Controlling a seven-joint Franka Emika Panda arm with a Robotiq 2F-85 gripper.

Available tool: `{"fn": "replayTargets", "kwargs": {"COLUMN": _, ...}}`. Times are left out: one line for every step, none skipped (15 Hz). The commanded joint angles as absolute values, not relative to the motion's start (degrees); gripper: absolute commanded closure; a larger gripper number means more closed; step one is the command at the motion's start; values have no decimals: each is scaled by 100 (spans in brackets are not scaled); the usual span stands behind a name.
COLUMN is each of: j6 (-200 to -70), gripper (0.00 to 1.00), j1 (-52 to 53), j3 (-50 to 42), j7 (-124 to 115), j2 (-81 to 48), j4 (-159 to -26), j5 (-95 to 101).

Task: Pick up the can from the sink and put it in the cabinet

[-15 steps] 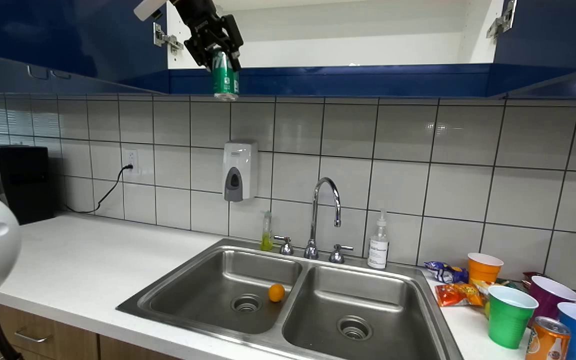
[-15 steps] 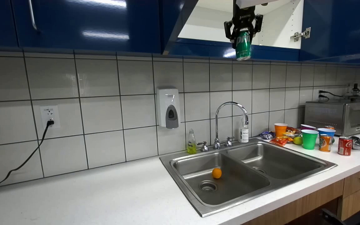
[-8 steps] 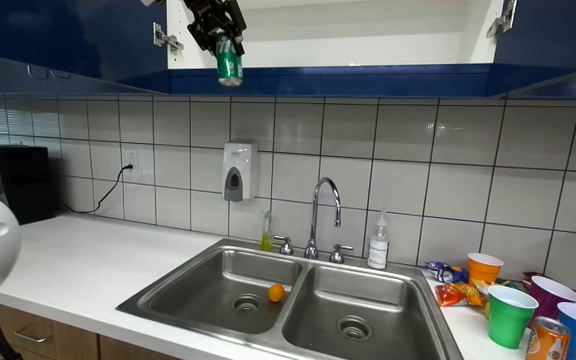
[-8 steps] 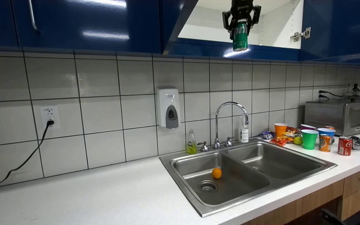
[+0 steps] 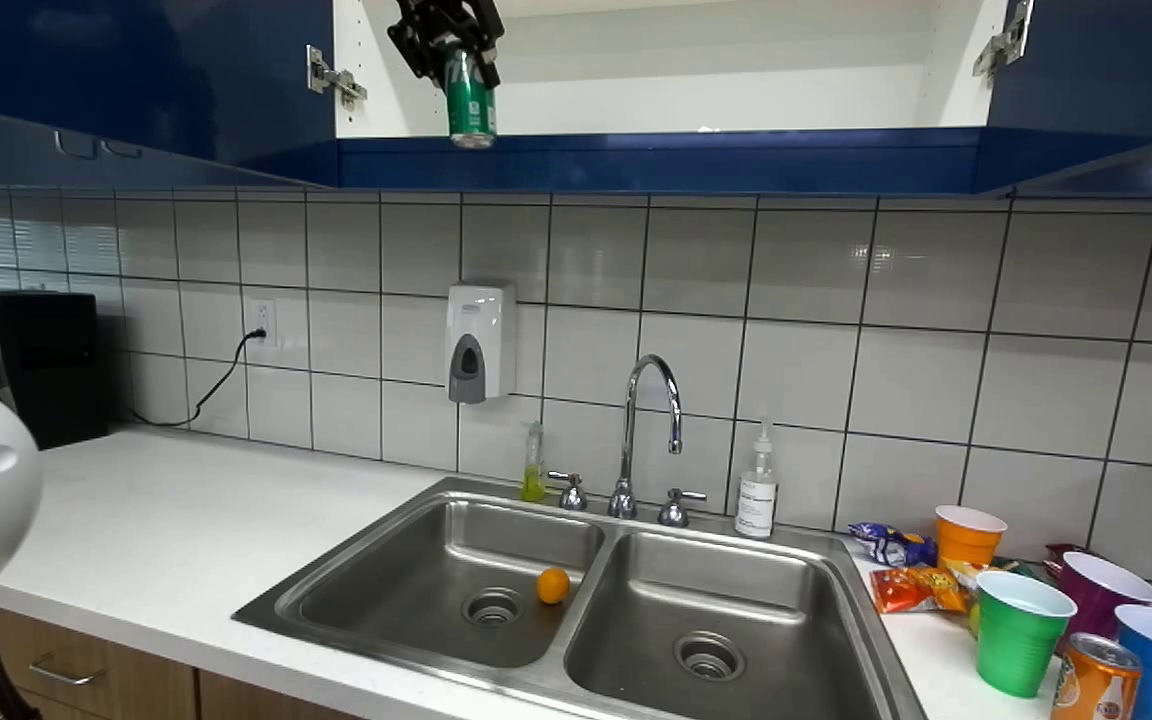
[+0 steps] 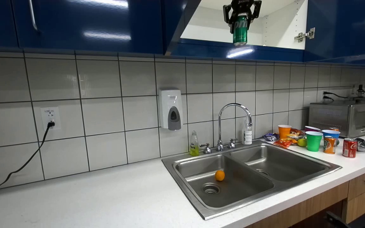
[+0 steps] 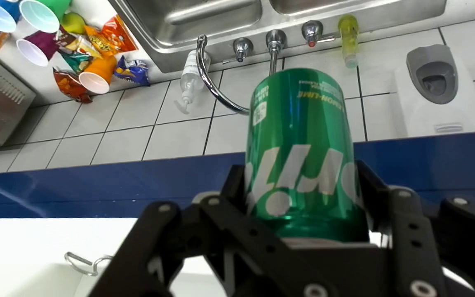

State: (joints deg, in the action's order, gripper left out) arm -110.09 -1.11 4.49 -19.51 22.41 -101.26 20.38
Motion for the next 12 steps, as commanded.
{"fn": "replayTargets", "kwargs": {"j6": -10960, "gripper": 60, "j1": -217, "j3": 479, "j7": -1698, "j2": 1973, "j4": -9532, "j5": 2045}}
{"fn": "replayTargets", "kwargs": {"j6": -10967, "gripper": 60, "j1": -208, "j3": 476, "j7": -1662, "j2": 1929, "j4": -9443, "j5": 2042}}
{"fn": "replayTargets", "kwargs": {"j6": -10920, "gripper": 60, "j1": -201, "j3": 483, "j7": -1655, "j2": 1882, "j4": -9324, "j5": 2027}}
{"fn": "replayTargets", "kwargs": {"j6": -10929, "gripper": 60, "j1": -197, "j3": 479, "j7": -1641, "j2": 1856, "j4": -9250, "j5": 2022}}
{"fn": "replayTargets", "kwargs": {"j6": -10900, "gripper": 60, "j1": -194, "j3": 472, "j7": -1622, "j2": 1814, "j4": -9155, "j5": 2009}}
{"fn": "replayTargets", "kwargs": {"j6": -10892, "gripper": 60, "j1": -193, "j3": 474, "j7": -1608, "j2": 1779, "j4": -9080, "j5": 2016}}
{"fn": "replayTargets", "kwargs": {"j6": -10890, "gripper": 60, "j1": -191, "j3": 472, "j7": -1595, "j2": 1745, "j4": -9011, "j5": 2016}}
{"fn": "replayTargets", "kwargs": {"j6": -10886, "gripper": 60, "j1": -189, "j3": 471, "j7": -1572, "j2": 1698, "j4": -8935, "j5": 2020}}
{"fn": "replayTargets", "kwargs": {"j6": -10871, "gripper": 60, "j1": -190, "j3": 469, "j7": -1563, "j2": 1653, "j4": -8861, "j5": 2021}}
{"fn": "replayTargets", "kwargs": {"j6": -10875, "gripper": 60, "j1": -192, "j3": 469, "j7": -1556, "j2": 1614, "j4": -8797, "j5": 2038}}
{"fn": "replayTargets", "kwargs": {"j6": -10873, "gripper": 60, "j1": -194, "j3": 463, "j7": -1544, "j2": 1556, "j4": -8723, "j5": 2044}}
{"fn": "replayTargets", "kwargs": {"j6": -10880, "gripper": 60, "j1": -199, "j3": 452, "j7": -1530, "j2": 1498, "j4": -8657, "j5": 2060}}
